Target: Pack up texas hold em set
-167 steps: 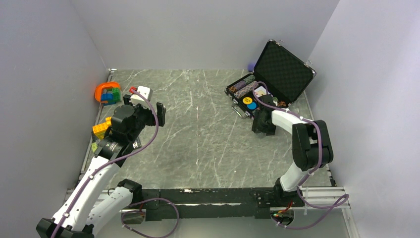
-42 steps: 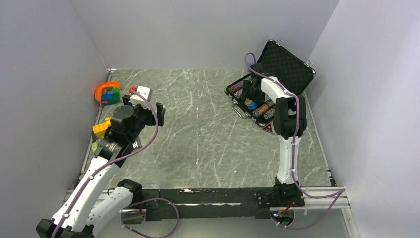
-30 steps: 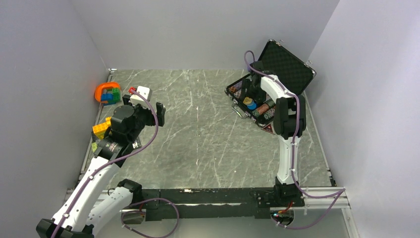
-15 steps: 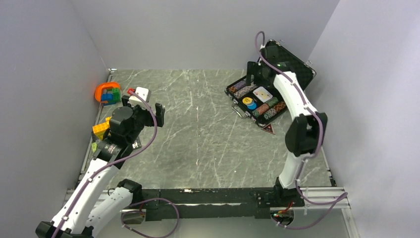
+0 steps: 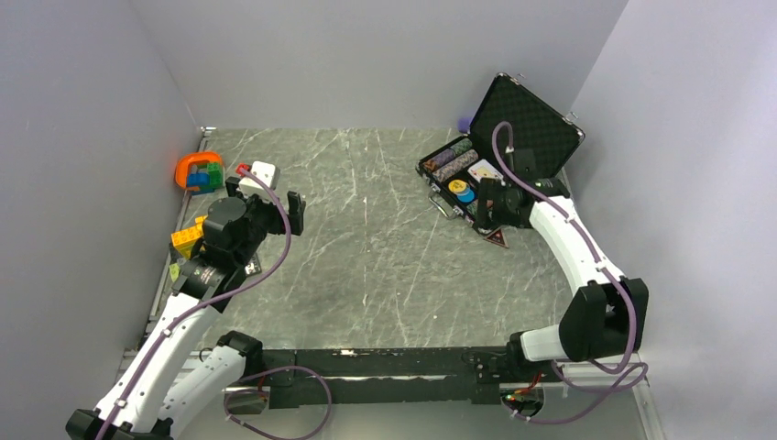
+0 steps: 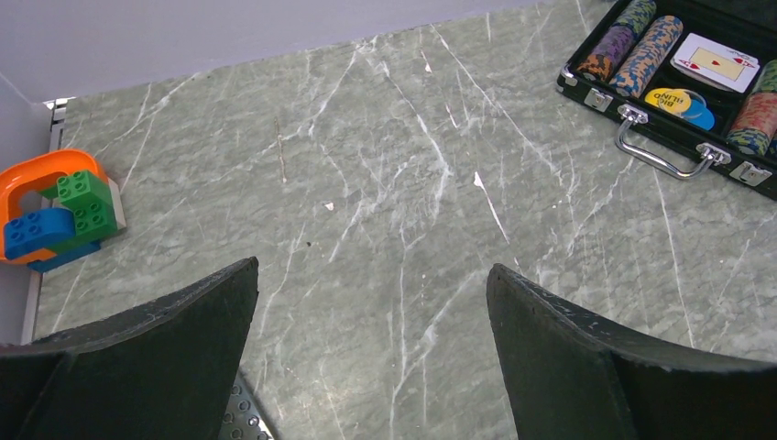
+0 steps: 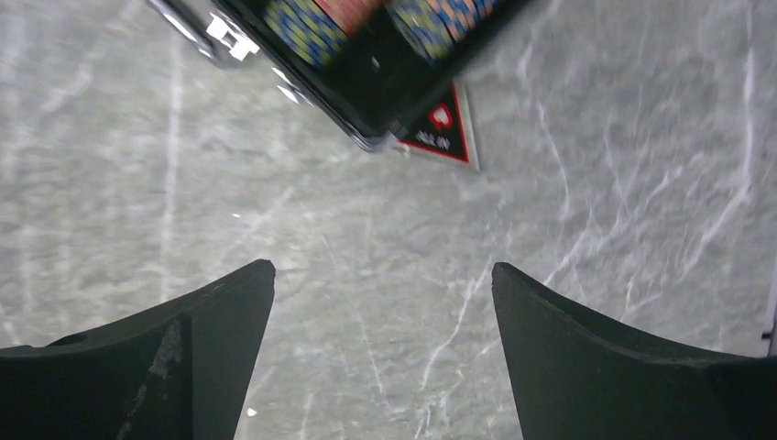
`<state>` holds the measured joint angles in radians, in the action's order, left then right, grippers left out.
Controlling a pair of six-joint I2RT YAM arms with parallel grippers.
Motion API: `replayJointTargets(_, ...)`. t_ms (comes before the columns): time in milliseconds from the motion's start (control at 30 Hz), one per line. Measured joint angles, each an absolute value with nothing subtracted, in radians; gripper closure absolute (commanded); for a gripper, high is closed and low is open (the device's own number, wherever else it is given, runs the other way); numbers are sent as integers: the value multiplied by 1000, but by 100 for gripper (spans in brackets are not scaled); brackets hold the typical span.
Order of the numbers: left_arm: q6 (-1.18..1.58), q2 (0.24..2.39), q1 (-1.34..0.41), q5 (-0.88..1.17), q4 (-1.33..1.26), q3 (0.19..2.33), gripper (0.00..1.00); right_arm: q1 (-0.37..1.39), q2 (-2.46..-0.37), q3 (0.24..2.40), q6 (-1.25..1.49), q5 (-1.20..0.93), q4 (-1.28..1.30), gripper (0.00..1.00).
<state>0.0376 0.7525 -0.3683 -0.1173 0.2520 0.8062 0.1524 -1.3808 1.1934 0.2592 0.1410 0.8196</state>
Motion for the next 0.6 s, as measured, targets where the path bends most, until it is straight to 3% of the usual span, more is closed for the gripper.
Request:
replayJointTargets(333, 38, 752, -368, -110, 252, 806, 2, -6, -1370, 944, 312, 82, 751, 20)
replayJointTargets(600, 38, 752, -368, -110, 252, 806, 2, -116, -1428, 918, 353, 32, 596, 27)
